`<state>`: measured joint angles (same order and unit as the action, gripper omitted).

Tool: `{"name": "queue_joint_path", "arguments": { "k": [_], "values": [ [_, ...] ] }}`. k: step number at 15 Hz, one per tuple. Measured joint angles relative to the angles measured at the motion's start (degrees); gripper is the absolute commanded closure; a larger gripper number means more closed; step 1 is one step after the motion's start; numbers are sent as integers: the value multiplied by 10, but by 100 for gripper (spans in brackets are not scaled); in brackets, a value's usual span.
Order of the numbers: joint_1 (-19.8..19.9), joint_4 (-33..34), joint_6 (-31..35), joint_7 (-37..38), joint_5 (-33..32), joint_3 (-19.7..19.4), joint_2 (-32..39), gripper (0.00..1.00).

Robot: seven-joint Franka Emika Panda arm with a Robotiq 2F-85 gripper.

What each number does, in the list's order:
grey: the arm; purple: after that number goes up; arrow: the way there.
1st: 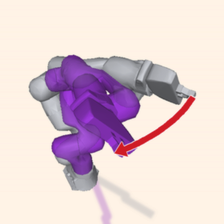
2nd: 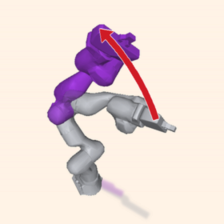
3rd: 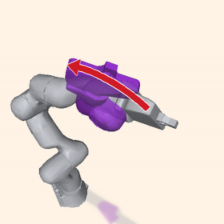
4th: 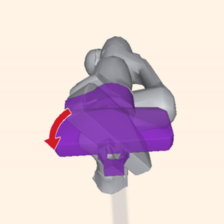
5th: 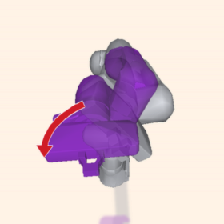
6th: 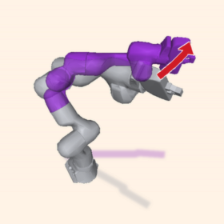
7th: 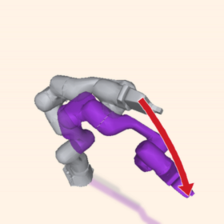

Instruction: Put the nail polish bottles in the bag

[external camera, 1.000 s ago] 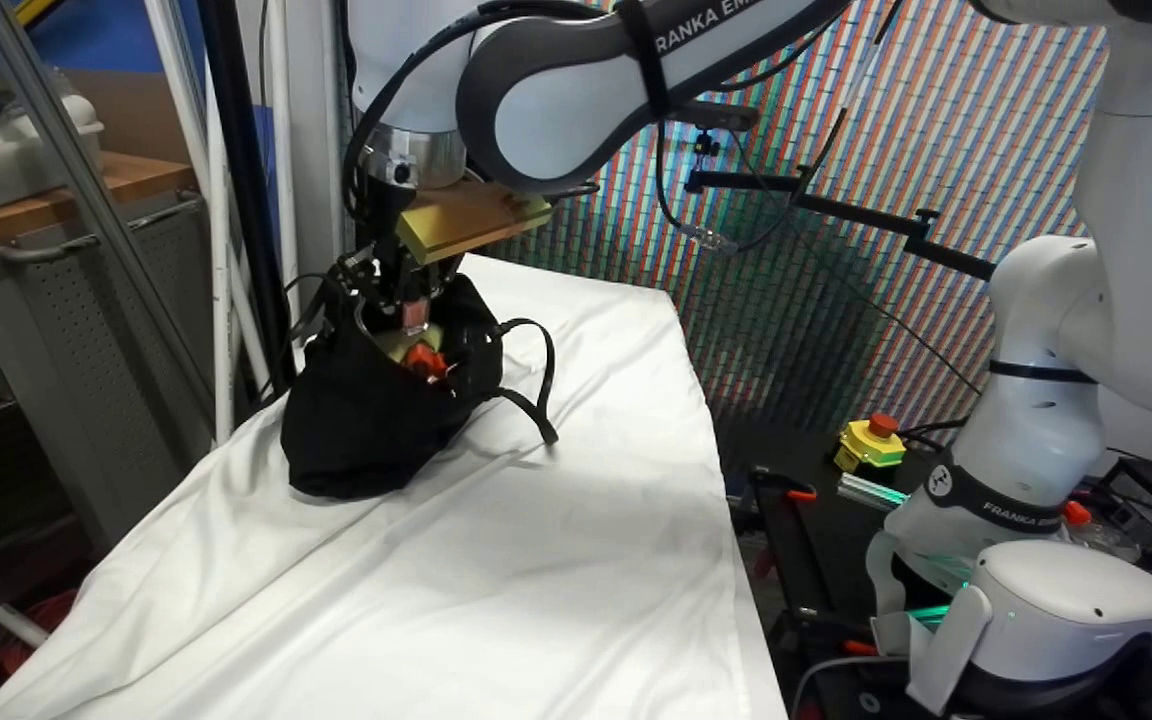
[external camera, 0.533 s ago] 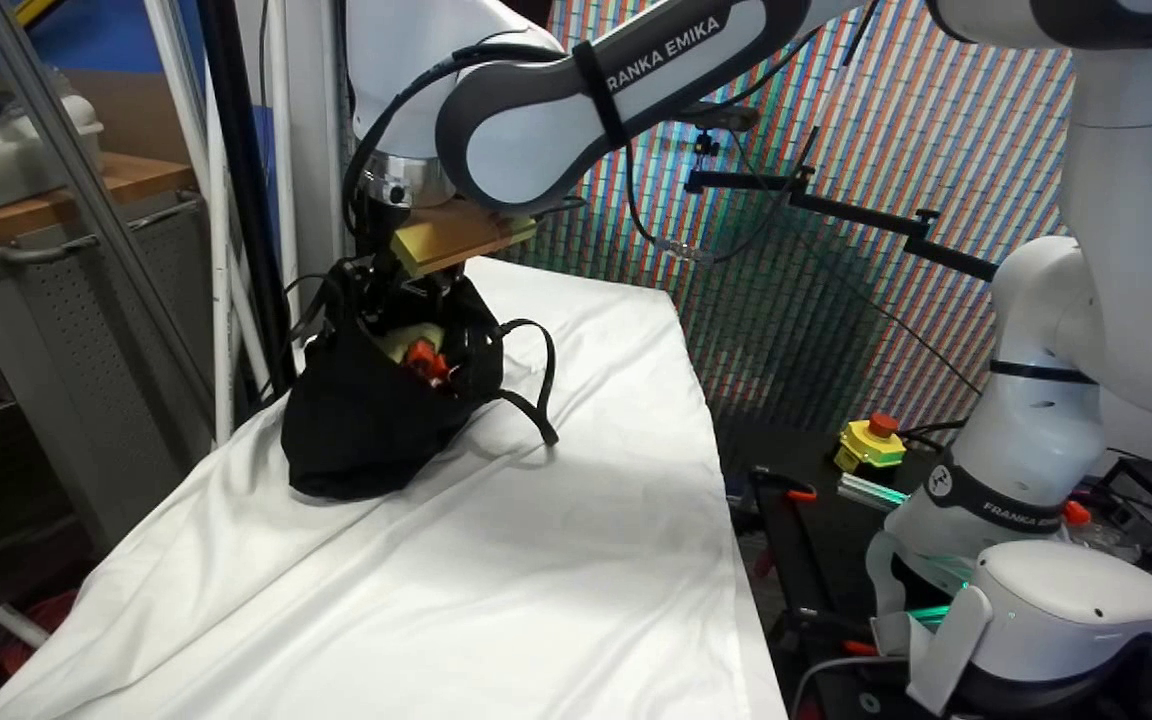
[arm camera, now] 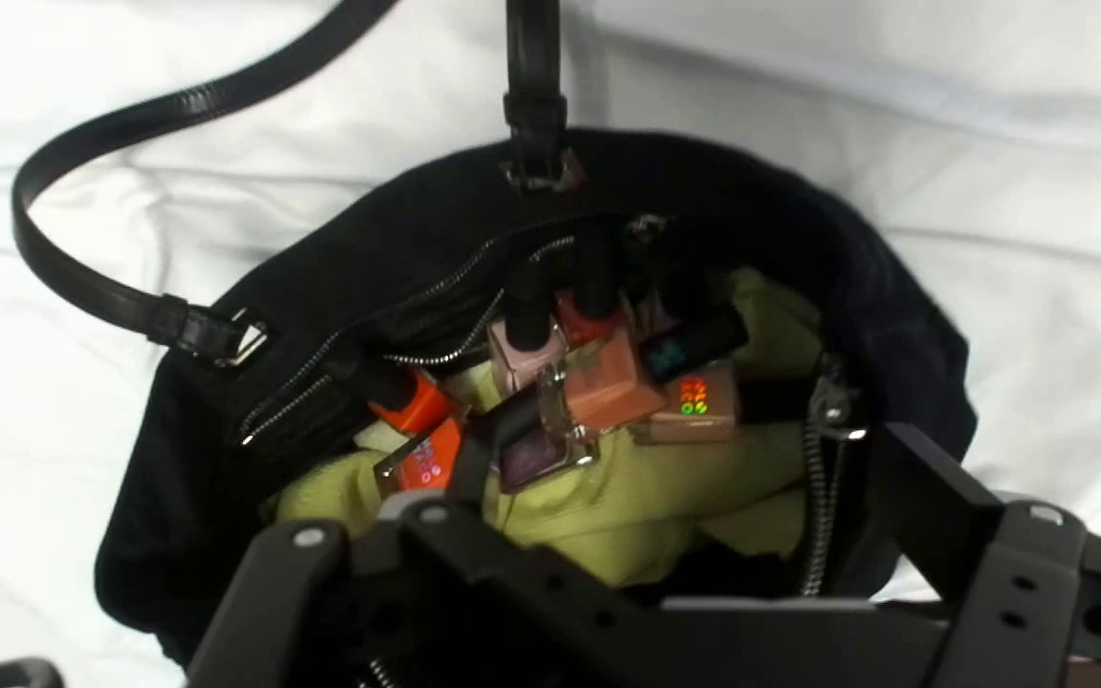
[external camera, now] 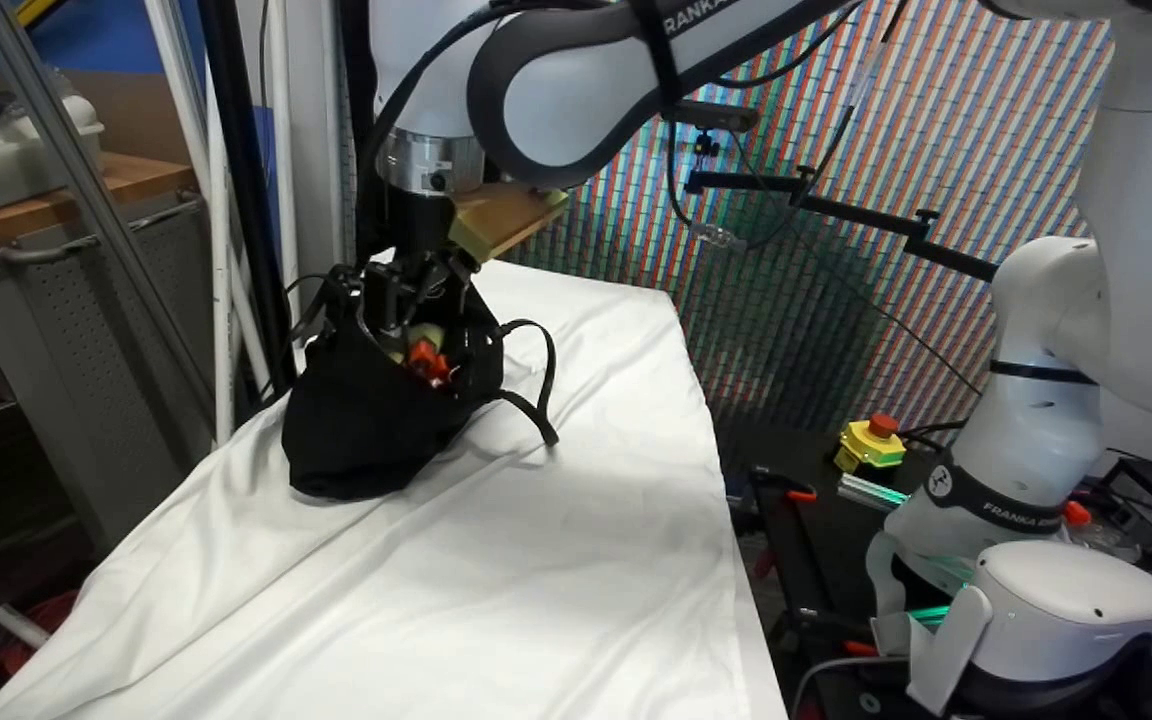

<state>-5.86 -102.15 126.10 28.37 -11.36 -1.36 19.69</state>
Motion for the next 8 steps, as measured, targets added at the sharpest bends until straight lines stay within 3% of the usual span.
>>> {"name": "queue_joint_path", "arguments": {
  "k": [8],
  "values": [
    [-1,-115,-228,-200,54,45,-194,0]
  ]
}}
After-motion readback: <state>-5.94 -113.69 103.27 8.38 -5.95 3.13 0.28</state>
